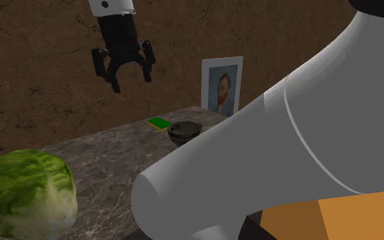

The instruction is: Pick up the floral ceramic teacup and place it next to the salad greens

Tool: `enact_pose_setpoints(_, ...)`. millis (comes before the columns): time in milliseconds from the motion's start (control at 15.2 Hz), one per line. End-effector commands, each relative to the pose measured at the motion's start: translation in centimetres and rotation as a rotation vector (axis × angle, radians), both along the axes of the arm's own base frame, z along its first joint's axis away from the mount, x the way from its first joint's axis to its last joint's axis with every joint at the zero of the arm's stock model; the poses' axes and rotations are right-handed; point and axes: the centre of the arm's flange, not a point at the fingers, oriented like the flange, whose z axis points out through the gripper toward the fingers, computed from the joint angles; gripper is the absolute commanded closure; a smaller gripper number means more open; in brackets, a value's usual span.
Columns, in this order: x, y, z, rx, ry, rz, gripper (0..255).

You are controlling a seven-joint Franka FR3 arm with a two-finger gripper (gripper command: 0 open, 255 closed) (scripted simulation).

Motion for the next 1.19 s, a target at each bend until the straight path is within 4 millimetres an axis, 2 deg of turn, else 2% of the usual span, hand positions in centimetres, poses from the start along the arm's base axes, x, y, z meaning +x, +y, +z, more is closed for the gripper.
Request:
enact_pose_setpoints(0, 0.0, 0.0, 0.0, 0.0, 0.0, 0.0, 0)
enact_pose_setpoints(1122, 6.8, -11.4, -17.0, -0.097, -0.057, -0.059, 0)
